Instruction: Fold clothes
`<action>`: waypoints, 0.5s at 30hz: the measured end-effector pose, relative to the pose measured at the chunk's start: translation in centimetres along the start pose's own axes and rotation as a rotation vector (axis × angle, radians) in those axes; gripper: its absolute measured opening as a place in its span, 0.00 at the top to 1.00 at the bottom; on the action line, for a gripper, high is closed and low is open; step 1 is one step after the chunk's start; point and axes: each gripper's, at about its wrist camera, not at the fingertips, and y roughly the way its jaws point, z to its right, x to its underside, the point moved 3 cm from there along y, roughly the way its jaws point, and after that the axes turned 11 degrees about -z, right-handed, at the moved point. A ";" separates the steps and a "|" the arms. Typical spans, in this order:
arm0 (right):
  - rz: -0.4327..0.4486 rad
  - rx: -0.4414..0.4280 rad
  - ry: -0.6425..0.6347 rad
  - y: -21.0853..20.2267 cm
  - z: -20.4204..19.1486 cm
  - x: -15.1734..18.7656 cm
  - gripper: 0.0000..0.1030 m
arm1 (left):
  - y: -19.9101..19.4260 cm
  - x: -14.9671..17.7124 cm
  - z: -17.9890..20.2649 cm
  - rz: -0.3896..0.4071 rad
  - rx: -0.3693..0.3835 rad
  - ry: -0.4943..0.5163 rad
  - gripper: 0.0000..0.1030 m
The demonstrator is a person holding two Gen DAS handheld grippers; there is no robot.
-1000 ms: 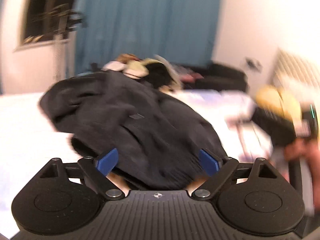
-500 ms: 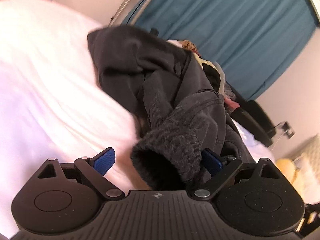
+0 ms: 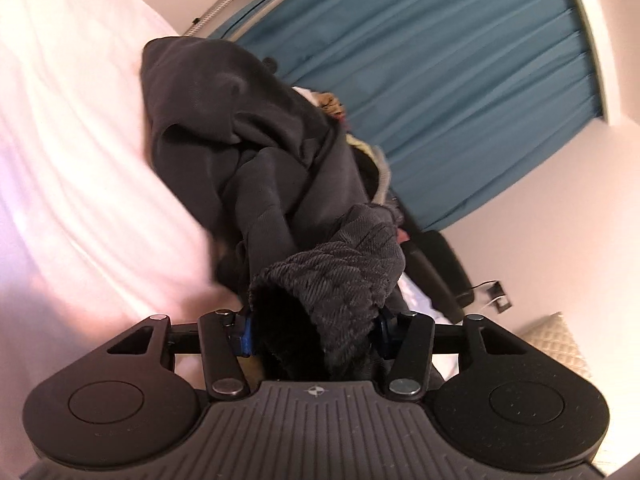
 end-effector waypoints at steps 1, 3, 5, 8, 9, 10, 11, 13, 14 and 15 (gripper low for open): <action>0.019 -0.038 -0.028 -0.3 -0.7 0.1 0.04 | 0.2 -0.2 -0.6 -0.002 0.015 -0.030 0.45; 0.076 -0.069 -0.079 -1.1 -1.7 0.0 0.07 | 0.6 -0.6 -1.7 -0.010 0.048 -0.094 0.43; 0.096 -0.032 -0.093 -1.1 -1.6 -0.4 0.23 | 0.5 -0.7 -2.7 -0.014 0.059 -0.138 0.41; 0.065 0.075 0.013 -0.1 0.9 -0.8 0.36 | 1.0 -0.9 -2.9 -0.023 0.051 -0.138 0.40; 0.066 0.098 0.038 -0.1 1.6 -0.8 0.40 | 1.3 -0.9 -2.8 -0.026 0.043 -0.125 0.40; 0.077 0.118 0.029 -0.3 1.5 -0.9 0.42 | 1.6 -0.9 -2.7 -0.030 0.036 -0.112 0.42; 0.089 0.137 0.021 -0.5 1.5 -0.9 0.45 | 1.7 -0.6 -2.3 -0.029 0.025 -0.086 0.46; 0.139 0.154 -0.015 -1.2 0.7 -1.1 0.52 | 1.5 -0.2 -1.5 -0.004 -0.016 -0.023 0.56; 0.167 0.147 -0.027 -1.7 0.2 -1.3 0.57 | 1.3 0.1 -1.4 0.012 -0.036 0.008 0.64; 0.184 0.138 -0.031 -2.1 -0.3 -1.6 0.58 | 1.0 0.1 -0.6 0.023 -0.042 0.029 0.78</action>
